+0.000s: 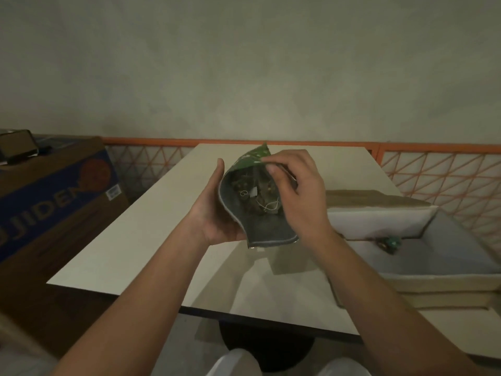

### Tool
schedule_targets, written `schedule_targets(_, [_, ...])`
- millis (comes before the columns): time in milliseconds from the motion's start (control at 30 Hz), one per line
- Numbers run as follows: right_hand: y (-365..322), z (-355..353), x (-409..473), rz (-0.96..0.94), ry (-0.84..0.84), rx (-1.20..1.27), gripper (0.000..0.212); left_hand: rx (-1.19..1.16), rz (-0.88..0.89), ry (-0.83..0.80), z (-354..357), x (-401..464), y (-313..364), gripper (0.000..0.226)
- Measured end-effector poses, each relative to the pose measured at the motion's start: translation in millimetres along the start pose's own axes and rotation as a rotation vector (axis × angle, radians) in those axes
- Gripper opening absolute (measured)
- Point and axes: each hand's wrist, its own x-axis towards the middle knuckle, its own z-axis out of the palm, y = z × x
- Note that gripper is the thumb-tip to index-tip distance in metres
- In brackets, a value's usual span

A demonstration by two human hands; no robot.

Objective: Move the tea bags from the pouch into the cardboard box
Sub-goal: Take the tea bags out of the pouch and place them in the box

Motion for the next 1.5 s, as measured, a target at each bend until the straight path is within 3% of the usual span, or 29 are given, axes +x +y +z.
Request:
schedule_targets(200, [-21.4,-10.7,11.5,-0.301,0.025,-0.013,0.018,-0.116,0.210,-0.181,19.5,14.3,-2.8,0.056])
schedule_targets(267, [-15.1,-10.8,12.6,-0.269,0.009,-0.027,0.017,-0.118,0.208,-0.173,19.9,22.6,-2.3,0.051])
schedule_targets(467, [19.0,-10.1,11.8,-0.019,-0.037,-0.043,0.017,-0.143,0.177,-0.043,5.0,45.2,-14.4,0.058])
schedule_targets(567, [20.2,-12.8,15.0,0.002,-0.089,-0.053,0.020,-0.181,0.204,-0.106,3.7,46.3,-17.1,0.069])
schedule_targets(700, [12.3,-15.1,19.5,0.108,-0.173,0.194,0.025,-0.164,0.180,-0.142,2.9,44.2,-27.1,0.078])
schedule_targets(900, [19.0,-21.8,14.8,-0.031,-0.142,0.076,0.034,-0.244,0.227,-0.134,15.0,37.8,-34.4,0.060])
schedule_targets(1033, [16.7,-32.5,7.4,-0.077,-0.185,-0.118,0.019,-0.347,0.284,-0.063,18.7,42.1,-41.2,0.048])
schedule_targets(1133, [16.9,-35.8,0.4,-0.060,-0.229,-0.204,0.031,-0.365,0.286,-0.031,18.8,44.5,-45.1,0.044])
schedule_targets(1233, [17.4,-32.9,-0.8,-0.025,-0.223,-0.251,0.052,-0.218,0.246,-0.024,25.0,38.8,-46.4,0.050])
schedule_targets(1333, [13.6,-32.1,6.0,-0.056,-0.191,-0.228,0.042,0.016,0.377,0.137,26.5,36.0,-39.6,0.058])
schedule_targets(1400, [10.5,-32.0,10.5,-0.049,-0.178,-0.192,0.030,0.202,0.528,0.351,24.2,33.8,-31.5,0.081])
schedule_targets(1433, [9.1,-31.2,13.8,-0.016,-0.171,-0.173,0.032,0.310,0.623,0.427,22.4,32.0,-26.3,0.081])
schedule_targets(1500, [4.8,-28.5,20.3,0.085,-0.163,-0.084,0.045,0.462,0.864,0.458,22.5,26.0,-14.7,0.048])
